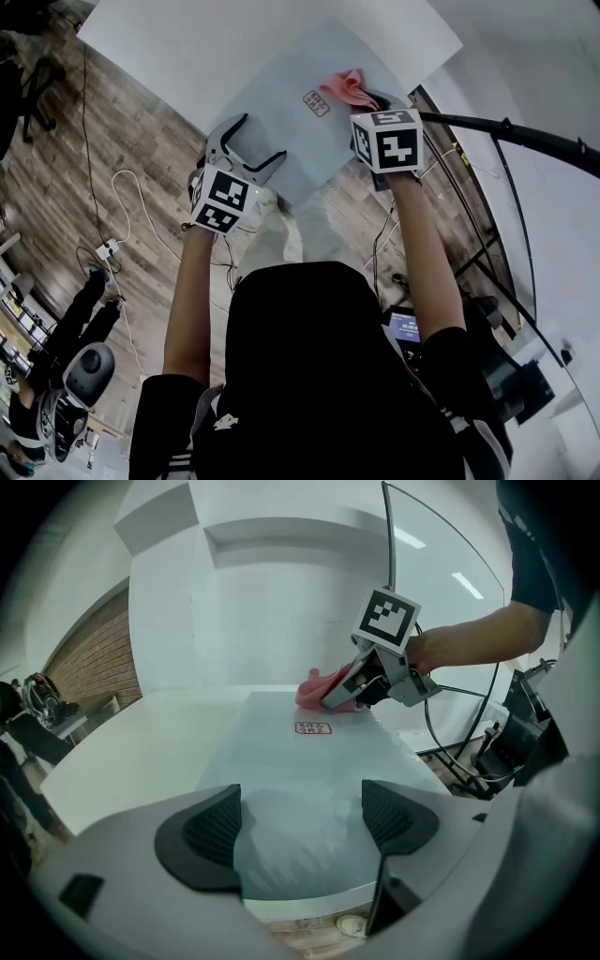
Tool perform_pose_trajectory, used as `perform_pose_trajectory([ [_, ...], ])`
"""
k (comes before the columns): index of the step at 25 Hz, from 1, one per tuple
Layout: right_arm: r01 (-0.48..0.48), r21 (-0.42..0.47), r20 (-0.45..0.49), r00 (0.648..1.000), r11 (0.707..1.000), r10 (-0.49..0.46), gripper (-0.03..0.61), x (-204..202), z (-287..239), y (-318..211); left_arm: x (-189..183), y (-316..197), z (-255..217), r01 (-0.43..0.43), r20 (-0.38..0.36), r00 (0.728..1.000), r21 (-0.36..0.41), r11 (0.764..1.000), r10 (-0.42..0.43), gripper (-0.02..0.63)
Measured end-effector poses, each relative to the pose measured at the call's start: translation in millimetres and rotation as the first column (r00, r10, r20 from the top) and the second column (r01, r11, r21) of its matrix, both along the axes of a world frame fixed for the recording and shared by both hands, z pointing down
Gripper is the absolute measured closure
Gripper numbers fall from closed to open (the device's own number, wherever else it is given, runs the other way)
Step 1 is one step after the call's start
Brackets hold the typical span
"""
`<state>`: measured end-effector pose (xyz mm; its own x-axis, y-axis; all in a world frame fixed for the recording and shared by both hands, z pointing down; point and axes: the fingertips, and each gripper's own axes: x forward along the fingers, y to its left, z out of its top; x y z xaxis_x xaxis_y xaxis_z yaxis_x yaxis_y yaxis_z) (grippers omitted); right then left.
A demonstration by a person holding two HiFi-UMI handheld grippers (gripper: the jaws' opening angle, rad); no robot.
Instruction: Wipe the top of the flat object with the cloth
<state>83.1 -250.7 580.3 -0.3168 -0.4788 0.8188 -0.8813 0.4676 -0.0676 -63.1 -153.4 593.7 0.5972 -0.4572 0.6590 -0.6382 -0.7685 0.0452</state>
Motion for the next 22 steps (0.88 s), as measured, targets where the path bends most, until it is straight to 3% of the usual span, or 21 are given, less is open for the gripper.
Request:
perform_pose_trajectory([
  [7,0.124,0.005,0.001,0.992,0.992,-0.124,0.534,-46.3,1.7,12.5,-0.5,0.3,0.7,0.002,-0.001,1.000,-0.004,1.000,-0.002,0.218],
  [14,0.263,-0.007,0.056,0.963,0.965,-0.262,0.534,-99.5,-0.2,42.7,-1.0,0.2,1.1,0.004,-0.003,1.000,0.000,1.000,-0.004,0.218],
  [22,0.304,-0.002,0.045,0.952,0.953,-0.304,0.534,-105.3,0.1,47.7,1.7,-0.6,0.7,0.004,-0.001,1.000,0.001,1.000,-0.004,0.218],
])
